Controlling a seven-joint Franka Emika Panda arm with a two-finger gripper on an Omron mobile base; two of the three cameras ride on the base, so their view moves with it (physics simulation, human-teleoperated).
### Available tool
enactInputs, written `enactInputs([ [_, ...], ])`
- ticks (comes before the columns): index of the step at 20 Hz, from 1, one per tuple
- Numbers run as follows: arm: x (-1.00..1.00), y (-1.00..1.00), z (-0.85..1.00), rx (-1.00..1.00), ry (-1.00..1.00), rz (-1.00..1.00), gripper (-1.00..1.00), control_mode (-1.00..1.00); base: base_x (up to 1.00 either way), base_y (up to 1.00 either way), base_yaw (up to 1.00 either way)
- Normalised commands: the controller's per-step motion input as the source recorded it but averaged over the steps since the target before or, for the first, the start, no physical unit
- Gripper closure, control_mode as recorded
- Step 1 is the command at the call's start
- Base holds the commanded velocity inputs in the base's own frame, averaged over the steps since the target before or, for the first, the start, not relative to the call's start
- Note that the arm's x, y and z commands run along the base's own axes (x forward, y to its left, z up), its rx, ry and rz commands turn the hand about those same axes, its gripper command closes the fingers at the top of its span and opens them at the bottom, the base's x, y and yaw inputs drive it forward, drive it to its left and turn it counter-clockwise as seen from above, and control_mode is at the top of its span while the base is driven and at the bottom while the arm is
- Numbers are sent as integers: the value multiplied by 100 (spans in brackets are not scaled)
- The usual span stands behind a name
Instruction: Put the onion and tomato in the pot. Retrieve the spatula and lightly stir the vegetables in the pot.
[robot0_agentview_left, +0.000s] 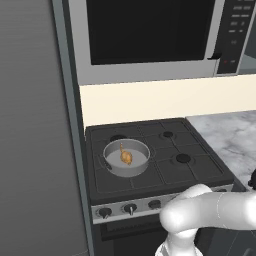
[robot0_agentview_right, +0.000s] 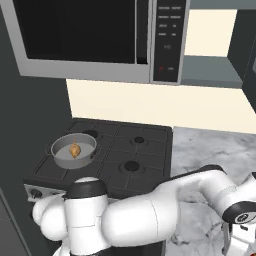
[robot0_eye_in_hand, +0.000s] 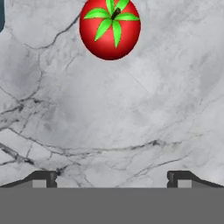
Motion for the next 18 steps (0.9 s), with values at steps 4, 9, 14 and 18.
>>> enactInputs([
  [4,0,-1,-10,0,17,-11,-100,-100,0,0,0],
  [9,-5,-33,-7,3,8,-14,-100,-100,0,0,0],
  [14,-23,-32,-2,4,-4,-6,-100,-100,0,0,0],
  [18,0,-21,-1,0,-1,0,-100,-100,0,0,0],
])
